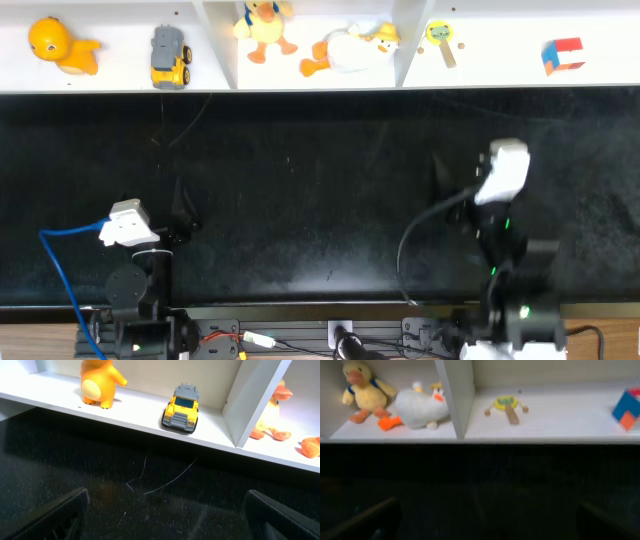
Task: Store Toys
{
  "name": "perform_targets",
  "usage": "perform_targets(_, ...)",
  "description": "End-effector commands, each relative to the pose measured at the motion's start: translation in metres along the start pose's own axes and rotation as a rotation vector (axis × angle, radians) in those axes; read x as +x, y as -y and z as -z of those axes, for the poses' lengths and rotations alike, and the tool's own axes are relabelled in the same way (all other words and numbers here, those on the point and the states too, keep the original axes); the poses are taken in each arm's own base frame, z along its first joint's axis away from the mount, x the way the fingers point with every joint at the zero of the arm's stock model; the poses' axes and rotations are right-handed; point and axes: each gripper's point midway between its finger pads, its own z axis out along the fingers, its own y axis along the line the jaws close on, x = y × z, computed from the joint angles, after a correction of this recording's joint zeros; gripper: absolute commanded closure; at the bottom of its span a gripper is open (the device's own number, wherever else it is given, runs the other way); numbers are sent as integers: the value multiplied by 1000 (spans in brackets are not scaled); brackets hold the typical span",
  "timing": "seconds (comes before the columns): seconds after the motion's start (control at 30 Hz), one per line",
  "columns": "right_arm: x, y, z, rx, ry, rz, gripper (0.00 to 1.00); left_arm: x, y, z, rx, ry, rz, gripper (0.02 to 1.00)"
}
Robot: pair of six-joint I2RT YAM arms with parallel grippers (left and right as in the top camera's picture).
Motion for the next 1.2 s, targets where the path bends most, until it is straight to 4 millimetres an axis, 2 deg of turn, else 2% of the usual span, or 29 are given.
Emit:
perform_targets(0.03, 16, 6, 12, 17, 103, -135, 5, -1, 0, 1, 4, 6, -14, 20)
perform_targets(0.17, 23, 17, 19, 60, 203, -235, 7, -1, 0, 1, 4, 6, -14, 20)
perform_targets(0.27, 24, 17, 21, 57, 249, -234, 5, -1, 0, 1, 4, 6, -14, 20)
perform_targets(0.53, 42, 14, 10, 17, 296, -248, 5, -1, 0, 1, 4, 6, -14, 20)
perform_targets(0.67, 38, 11, 7, -8, 350, -242, 5, -1, 0, 1, 4, 6, -14, 20)
perform_targets(0.93, 40, -2, 7, -61, 335, -232, 7, -1, 0, 1, 4, 6, -14, 20)
perform_targets(1.2, 41, -3, 6, -65, 332, -232, 5, -1, 0, 1, 4, 6, -14, 20)
